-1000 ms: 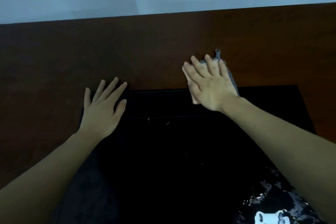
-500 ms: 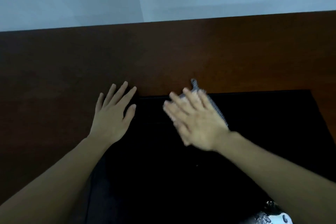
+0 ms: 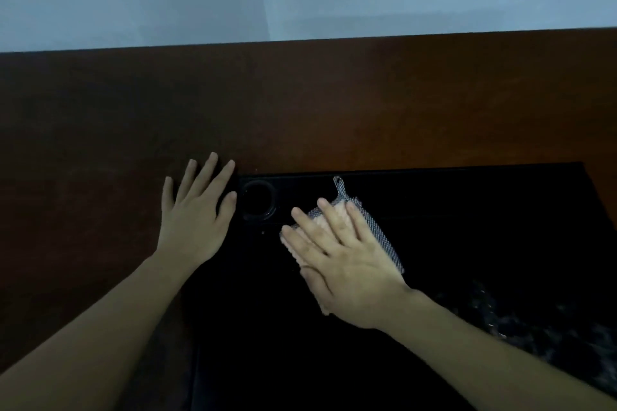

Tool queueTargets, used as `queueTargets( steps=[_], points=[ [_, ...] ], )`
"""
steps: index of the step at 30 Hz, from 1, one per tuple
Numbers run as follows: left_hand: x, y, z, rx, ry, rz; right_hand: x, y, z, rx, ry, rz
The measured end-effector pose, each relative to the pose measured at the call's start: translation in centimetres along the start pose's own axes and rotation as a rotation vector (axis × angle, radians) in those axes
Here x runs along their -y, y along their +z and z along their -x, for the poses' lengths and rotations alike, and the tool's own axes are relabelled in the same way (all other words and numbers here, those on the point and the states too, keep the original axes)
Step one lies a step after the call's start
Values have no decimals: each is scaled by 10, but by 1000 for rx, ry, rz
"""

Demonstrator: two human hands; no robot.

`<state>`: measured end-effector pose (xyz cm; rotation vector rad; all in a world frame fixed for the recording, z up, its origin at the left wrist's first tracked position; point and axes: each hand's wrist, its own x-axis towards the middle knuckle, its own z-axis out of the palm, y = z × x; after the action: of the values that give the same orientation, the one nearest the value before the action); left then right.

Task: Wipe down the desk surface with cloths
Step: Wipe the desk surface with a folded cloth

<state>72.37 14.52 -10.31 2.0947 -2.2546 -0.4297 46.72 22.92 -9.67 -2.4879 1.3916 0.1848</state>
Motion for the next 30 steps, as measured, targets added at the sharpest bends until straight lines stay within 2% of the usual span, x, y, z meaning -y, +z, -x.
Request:
queueTargets(
  steps=[3, 9, 13, 15, 20, 23, 30],
  points=[
    [-1, 1, 1, -15, 7, -2, -10, -2, -7, 20, -7, -16],
    [-1, 1, 2, -23, 12, -16, -53, -33, -85, -35, 254, 61],
    [1, 1, 2, -14, 11, -20, -47, -38, -110, -26, 315, 30],
    [1, 1, 3, -7, 14, -23, -29, -31, -97, -16, 297, 42],
    [0, -2, 5, -13, 19, -15, 28, -5, -35, -5, 114, 46],
    [-1, -3, 4, -17, 23, -3, 26, -5, -29, 50, 59, 40],
    [-2, -3, 2, -12, 22, 14, -31, -36, -111, -37, 223, 91]
  ],
)
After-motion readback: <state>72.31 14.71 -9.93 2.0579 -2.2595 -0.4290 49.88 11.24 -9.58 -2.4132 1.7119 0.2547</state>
